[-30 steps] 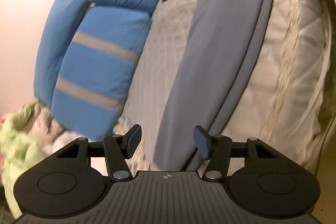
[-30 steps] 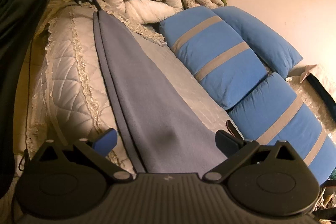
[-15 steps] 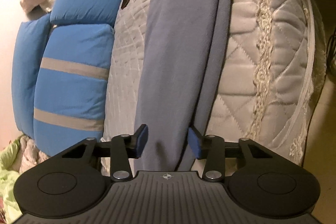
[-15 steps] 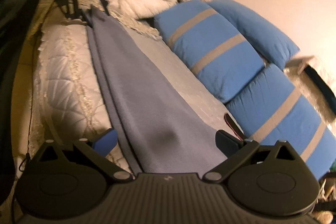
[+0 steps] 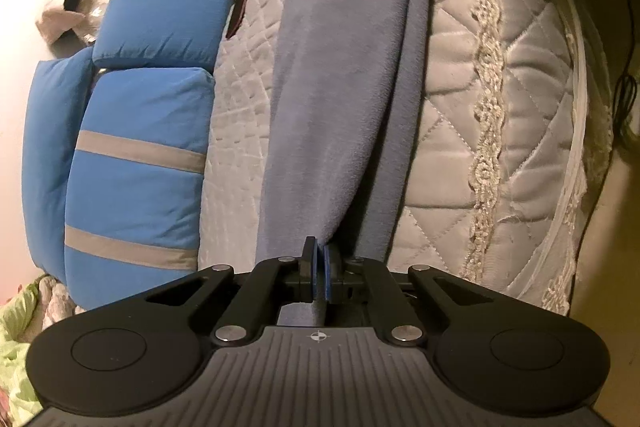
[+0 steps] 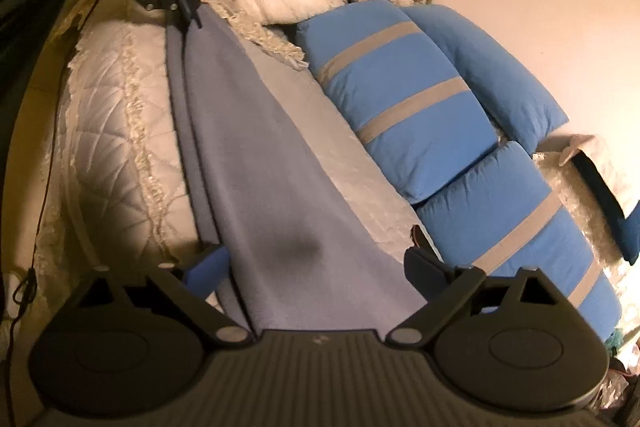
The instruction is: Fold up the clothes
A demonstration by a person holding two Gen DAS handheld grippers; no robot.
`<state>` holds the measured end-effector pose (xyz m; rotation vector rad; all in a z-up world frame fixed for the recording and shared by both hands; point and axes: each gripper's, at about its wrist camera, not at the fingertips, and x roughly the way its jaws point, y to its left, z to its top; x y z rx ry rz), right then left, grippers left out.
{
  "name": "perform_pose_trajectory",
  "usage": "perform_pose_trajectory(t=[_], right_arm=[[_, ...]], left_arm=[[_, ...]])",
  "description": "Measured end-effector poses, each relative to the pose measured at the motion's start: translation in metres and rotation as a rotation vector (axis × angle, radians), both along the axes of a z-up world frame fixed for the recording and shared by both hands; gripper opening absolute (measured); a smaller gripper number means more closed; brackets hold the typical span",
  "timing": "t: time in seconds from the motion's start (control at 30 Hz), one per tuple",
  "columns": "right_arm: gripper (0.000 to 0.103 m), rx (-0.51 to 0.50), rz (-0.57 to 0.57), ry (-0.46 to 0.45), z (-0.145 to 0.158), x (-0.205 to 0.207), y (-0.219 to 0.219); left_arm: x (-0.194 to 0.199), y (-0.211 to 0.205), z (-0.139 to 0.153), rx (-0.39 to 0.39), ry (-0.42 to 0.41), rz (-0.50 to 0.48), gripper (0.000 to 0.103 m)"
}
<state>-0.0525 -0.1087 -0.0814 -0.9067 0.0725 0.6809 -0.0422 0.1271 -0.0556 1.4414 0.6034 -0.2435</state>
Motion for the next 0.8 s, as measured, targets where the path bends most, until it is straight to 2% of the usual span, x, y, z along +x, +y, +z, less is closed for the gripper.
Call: perform_pose_trajectory(t=[0.3, 0.4, 0.5, 0.53, 0.57, 0.6, 0.63, 0.8], right_arm=[[0.083, -0.248, 0.114, -0.228, -0.025, -0.021, 0.006], [0.077, -0.32, 0.137, -0.278, -0.034, -0.026, 0.007], [0.06, -0.377, 0.155, -0.281, -0.037, -0.03, 0.008], [0.047, -0.387, 0.165, -0.264, -0.037, -0.031, 0.008], [0.024, -0.389, 0.17, -0.241, -0.036, -0.031, 0.007], [0.011, -0.385, 0.174, -0.21, -0.035, -0.031, 0.007], [0.003, -0.379, 0.181, -0.187, -0.033, -0.031, 0.006], [0.002, -0.34, 0.21, -0.148, -0.023, -0.037, -0.002]], left_arm=[[-0.002, 0.002, 0.013, -0.065, -0.021, 0.029, 0.003], [-0.004, 0.001, 0.013, -0.072, -0.014, 0.031, 0.003], [-0.006, 0.001, 0.01, -0.077, 0.004, 0.03, 0.003], [-0.007, 0.001, 0.009, -0.077, 0.01, 0.03, 0.003], [-0.007, 0.002, 0.008, -0.075, 0.016, 0.03, 0.003], [-0.008, 0.002, 0.006, -0.073, 0.021, 0.03, 0.003], [-0.008, 0.002, 0.006, -0.077, 0.023, 0.033, 0.003], [-0.01, 0.005, 0.007, -0.084, 0.036, 0.029, 0.003]])
